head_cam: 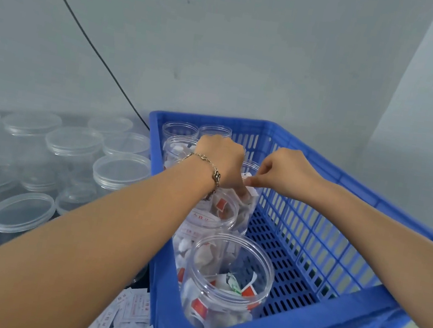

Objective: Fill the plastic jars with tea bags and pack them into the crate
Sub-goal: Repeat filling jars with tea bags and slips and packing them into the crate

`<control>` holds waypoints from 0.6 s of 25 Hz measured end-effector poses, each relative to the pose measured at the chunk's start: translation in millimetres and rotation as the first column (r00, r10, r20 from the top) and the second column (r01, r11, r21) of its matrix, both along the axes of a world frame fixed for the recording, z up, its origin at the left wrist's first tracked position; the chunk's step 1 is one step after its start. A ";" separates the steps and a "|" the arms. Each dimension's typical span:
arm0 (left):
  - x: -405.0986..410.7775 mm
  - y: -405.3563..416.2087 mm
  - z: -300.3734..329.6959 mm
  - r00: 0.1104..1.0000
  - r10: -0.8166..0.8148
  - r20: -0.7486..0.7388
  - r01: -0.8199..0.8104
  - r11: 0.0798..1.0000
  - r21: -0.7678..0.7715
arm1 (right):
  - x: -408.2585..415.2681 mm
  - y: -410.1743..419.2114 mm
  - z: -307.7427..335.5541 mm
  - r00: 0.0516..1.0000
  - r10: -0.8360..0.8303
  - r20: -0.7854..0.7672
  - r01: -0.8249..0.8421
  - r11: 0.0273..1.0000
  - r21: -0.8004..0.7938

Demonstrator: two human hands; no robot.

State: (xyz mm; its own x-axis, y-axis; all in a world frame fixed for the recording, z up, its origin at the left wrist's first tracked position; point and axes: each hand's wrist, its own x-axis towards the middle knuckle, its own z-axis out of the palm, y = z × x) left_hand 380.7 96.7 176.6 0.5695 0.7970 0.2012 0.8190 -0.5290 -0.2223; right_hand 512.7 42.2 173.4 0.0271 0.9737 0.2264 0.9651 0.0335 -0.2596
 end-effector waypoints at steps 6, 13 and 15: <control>-3.1 -0.7 -6.0 0.994 -0.017 0.108 0.015 1.000 0.022 | 2.8 -1.8 4.6 0.999 -0.011 -0.045 0.013 0.999 0.046; -6.7 -5.3 -7.7 0.998 -0.023 0.057 0.020 0.998 0.054 | 2.0 -1.3 0.2 0.999 0.009 -0.048 -0.010 1.000 -0.021; -8.1 -5.9 -8.1 0.998 -0.007 0.070 0.006 1.000 0.017 | 1.2 -0.2 -0.4 0.999 0.015 -0.045 -0.016 0.999 -0.027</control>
State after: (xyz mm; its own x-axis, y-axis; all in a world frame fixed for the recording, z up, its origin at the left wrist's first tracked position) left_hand 372.6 90.8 168.5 0.5587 0.7893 0.2546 0.8294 -0.5311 -0.1734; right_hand 513.9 42.1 173.0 0.0216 0.9799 0.1981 0.9519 0.0405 -0.3037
